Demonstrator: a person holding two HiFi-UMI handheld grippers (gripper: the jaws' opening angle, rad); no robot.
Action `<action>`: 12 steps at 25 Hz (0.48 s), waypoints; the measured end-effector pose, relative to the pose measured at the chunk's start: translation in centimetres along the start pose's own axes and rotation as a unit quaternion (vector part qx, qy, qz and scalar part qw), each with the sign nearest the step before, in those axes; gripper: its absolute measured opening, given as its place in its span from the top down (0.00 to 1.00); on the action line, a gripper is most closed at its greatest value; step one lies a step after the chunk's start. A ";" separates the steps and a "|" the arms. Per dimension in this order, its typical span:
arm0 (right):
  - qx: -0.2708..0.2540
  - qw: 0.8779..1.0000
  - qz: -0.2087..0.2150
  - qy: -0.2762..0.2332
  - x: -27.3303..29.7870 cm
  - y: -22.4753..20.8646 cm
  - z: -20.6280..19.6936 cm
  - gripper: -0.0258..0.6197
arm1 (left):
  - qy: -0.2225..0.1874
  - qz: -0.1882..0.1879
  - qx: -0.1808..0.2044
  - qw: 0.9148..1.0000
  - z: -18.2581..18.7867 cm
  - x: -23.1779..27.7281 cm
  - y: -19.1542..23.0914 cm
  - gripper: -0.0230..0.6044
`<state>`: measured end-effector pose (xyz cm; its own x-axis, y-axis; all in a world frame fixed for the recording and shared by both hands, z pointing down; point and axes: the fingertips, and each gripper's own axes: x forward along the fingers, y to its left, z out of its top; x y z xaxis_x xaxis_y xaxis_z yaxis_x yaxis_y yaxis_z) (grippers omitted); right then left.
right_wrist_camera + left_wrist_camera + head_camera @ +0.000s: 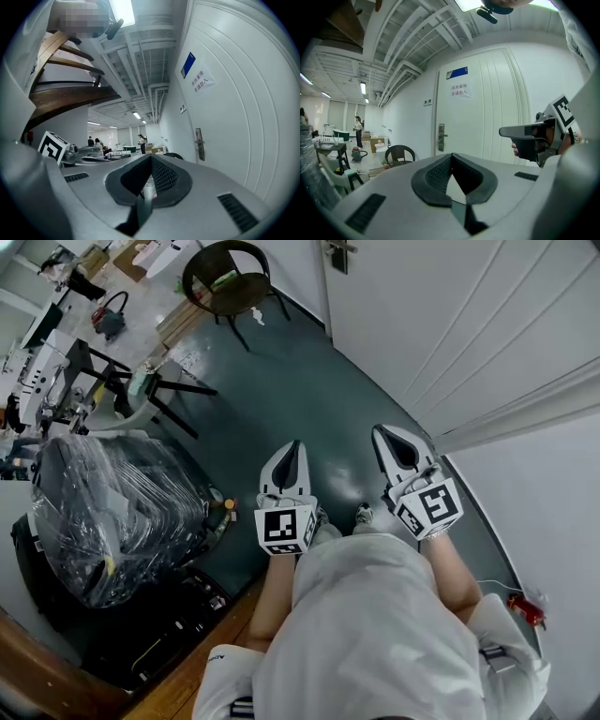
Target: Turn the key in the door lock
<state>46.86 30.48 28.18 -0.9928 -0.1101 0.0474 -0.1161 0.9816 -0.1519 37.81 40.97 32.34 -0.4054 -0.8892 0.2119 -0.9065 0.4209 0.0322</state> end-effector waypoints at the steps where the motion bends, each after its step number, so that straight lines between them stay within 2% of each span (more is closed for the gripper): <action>1: -0.004 1.000 0.008 -0.009 -0.4 -0.3 0.4 0.97 | -0.002 0.000 0.001 1.000 0.2 0.1 -0.7 0.95; 4: 0.000 0.998 0.042 -0.039 -1.2 -0.6 1.6 0.97 | -0.010 0.005 -0.005 1.000 0.6 0.3 -1.8 0.95; 6: 0.004 0.997 0.061 -0.040 -1.2 -0.8 1.7 0.97 | -0.017 0.016 -0.007 1.000 0.8 0.3 -1.9 0.95; 12: -0.004 0.998 0.051 -0.024 -0.6 -2.0 1.1 0.97 | -0.021 0.044 0.014 0.999 0.9 0.7 -1.7 0.95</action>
<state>47.62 28.40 27.37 -0.9998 -0.0156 -0.0147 -0.0133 0.9893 -0.1451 39.00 39.49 31.51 -0.4877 -0.8560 0.1713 -0.8699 0.4930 -0.0131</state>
